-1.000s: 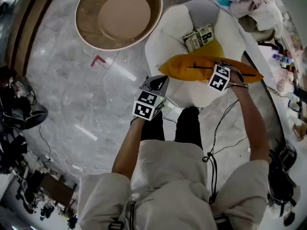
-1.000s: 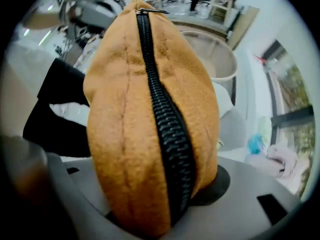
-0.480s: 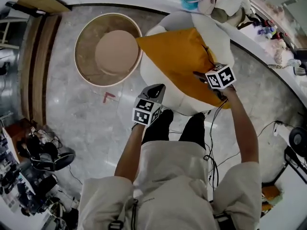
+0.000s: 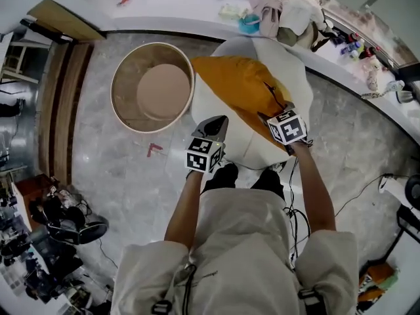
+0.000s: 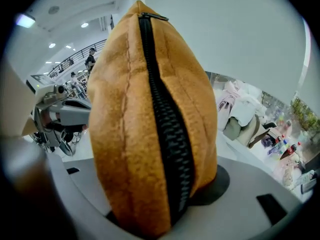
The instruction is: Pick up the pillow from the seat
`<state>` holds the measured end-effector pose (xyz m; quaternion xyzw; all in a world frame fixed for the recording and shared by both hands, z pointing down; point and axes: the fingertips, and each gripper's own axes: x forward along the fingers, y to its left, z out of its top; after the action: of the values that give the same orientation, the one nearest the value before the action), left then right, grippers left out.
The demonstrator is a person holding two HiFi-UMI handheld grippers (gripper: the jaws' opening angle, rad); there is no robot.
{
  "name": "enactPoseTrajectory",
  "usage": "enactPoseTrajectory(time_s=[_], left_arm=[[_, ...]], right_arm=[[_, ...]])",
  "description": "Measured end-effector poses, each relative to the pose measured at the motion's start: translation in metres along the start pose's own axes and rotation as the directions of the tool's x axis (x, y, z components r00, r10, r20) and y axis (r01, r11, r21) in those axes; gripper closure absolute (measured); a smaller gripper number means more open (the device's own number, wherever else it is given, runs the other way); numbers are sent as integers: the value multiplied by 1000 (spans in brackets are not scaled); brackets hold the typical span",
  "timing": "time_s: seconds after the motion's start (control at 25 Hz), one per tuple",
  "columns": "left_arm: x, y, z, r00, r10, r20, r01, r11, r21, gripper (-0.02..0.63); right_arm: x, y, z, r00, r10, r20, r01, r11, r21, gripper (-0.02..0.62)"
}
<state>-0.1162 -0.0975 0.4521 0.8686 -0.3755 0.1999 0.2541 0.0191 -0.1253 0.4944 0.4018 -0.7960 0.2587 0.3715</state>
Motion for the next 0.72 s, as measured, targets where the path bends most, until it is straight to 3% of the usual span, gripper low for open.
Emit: enactPoseTrajectory(time_s=[0.12,0.32,0.72], left_arm=[[-1,-9,13,999,41,29,-42,999,5,597],[6,-41,21,993,109,55,-110,994,11,597],[20,-130,57,950,264,168,-263,964,-28,597]], right_arm=[[-11,-3,-2,999,-3,39,2,1000,17,318],[-36,-4,-7,992,76,96,-78,997,11,319],[-98,-30,-25,975,174,137,-162,982,-94,319]])
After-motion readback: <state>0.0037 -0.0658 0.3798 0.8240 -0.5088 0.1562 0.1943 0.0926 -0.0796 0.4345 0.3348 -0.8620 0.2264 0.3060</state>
